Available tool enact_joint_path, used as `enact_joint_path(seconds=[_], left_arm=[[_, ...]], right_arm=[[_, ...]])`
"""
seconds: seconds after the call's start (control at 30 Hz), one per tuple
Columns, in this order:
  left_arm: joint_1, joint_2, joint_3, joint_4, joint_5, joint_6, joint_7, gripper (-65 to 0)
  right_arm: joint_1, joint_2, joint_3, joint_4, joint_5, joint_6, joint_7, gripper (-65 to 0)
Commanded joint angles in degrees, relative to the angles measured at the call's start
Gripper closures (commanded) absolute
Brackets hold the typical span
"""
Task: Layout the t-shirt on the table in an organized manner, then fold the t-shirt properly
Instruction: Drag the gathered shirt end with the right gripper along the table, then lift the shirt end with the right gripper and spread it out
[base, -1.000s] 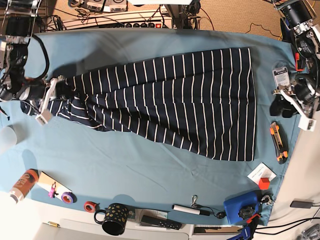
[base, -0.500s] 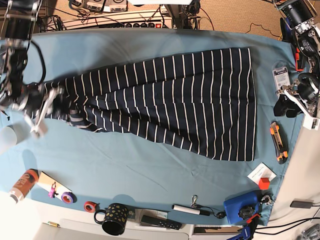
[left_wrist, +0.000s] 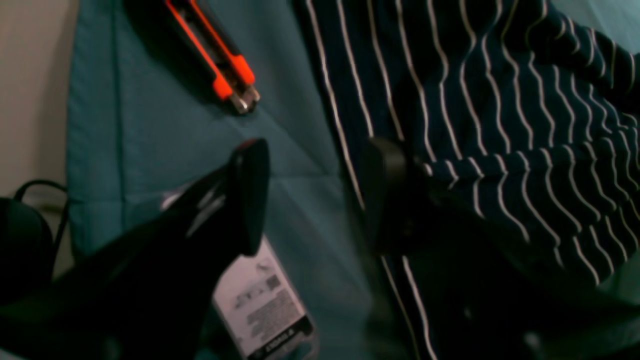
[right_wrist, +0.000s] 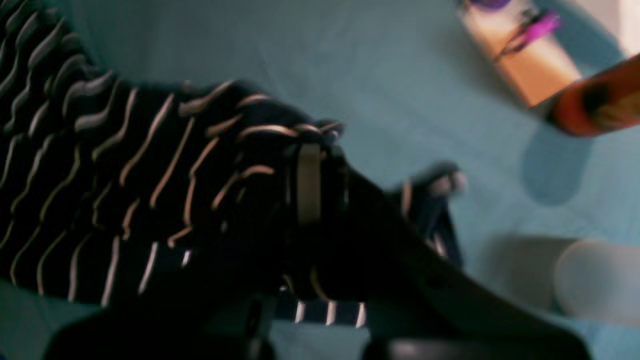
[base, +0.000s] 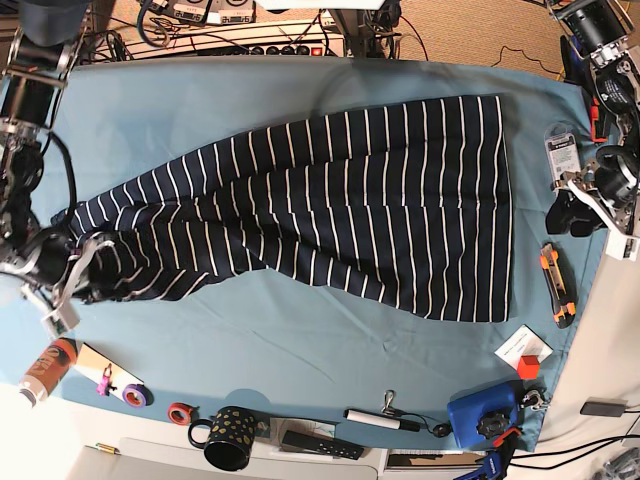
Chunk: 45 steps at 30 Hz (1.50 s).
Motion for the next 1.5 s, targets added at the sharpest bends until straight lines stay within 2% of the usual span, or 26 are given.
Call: enact_joint_path(seconds=[0.0,0.2,0.43,0.53,0.57,0.6,0.7,0.77,0.83,0.87,0.93,1.03,1.1,1.23,1.43,1.47], left_arm=[[-0.6,-1.1,-0.3,0.9,-1.0,0.0,-1.1,-30.9],[0.0,-1.1,-0.3,0.9,-1.0,-0.1,-1.0,-30.9],[0.2,-1.1,-0.3,0.9,-1.0,-0.2,-0.6,-30.9],[0.2,-1.1,-0.3,0.9,-1.0,-0.2,-0.6,-30.9],[0.2,-1.1,-0.3,0.9,-1.0,-0.2,-0.6,-30.9],[0.2,-1.1,-0.3,0.9,-1.0,-0.2,-0.6,-30.9],[0.2,-1.1,-0.3,0.9,-1.0,-0.2,-0.6,-30.9],[0.2,-1.1,-0.3,0.9,-1.0,-0.2,-0.6,-30.9],[0.2,-1.1,-0.3,0.9,-1.0,-0.2,-0.7,-30.9],[0.2,-1.1,-0.3,0.9,-1.0,-0.2,-0.7,-30.9],[0.1,-1.1,-0.3,0.9,-1.2,-0.2,-0.8,-30.9],[0.1,-1.1,-0.3,0.9,-1.2,-0.2,-1.3,-30.9],[0.1,-1.1,-0.3,0.9,-1.5,-0.2,-1.2,-30.9],[0.2,-1.1,-0.3,0.9,-1.5,-0.2,-1.2,-30.9],[0.2,-1.1,-0.3,0.9,-1.5,-0.2,-1.1,-30.9],[0.2,-1.1,-0.3,0.9,-1.5,-0.2,-1.1,-30.9]], right_arm=[[-0.2,1.4,0.5,0.8,0.5,-0.1,0.5,0.0],[-8.5,1.5,0.5,0.9,1.1,-0.1,-5.4,0.0],[-13.7,1.5,0.5,0.9,-0.7,-0.1,-7.1,0.0],[-13.6,1.8,0.5,0.9,-0.8,-0.1,-9.0,-17.1],[-13.4,1.9,0.5,1.0,-0.8,-0.1,-9.4,-21.6],[-12.9,2.3,0.5,1.0,-0.5,-0.1,-9.5,-23.2],[-10.3,3.9,1.1,1.0,2.1,-0.1,-7.6,-23.2],[-8.2,4.6,2.3,1.0,2.8,-0.1,-0.7,-23.1],[-5.6,4.2,2.9,0.9,-0.2,-0.1,5.6,-23.0],[-4.1,3.8,2.8,0.8,-3.0,-1.4,6.8,-22.9],[-1.0,2.2,2.8,-0.4,-6.2,-2.4,5.9,-22.9],[2.4,-1.2,2.8,-5.3,-6.3,-2.4,1.7,-22.5],[3.9,-3.2,2.5,-10.3,-6.0,-2.4,1.9,-22.5],[5.7,-5.7,0.4,-20.1,-5.9,-0.1,1.9,-22.5],[6.2,-6.6,-3.6,-22.9,-4.3,-0.1,7.6,-22.2],[6.6,-6.6,-3.6,-22.9,-3.8,-0.1,8.2,-20.0]])
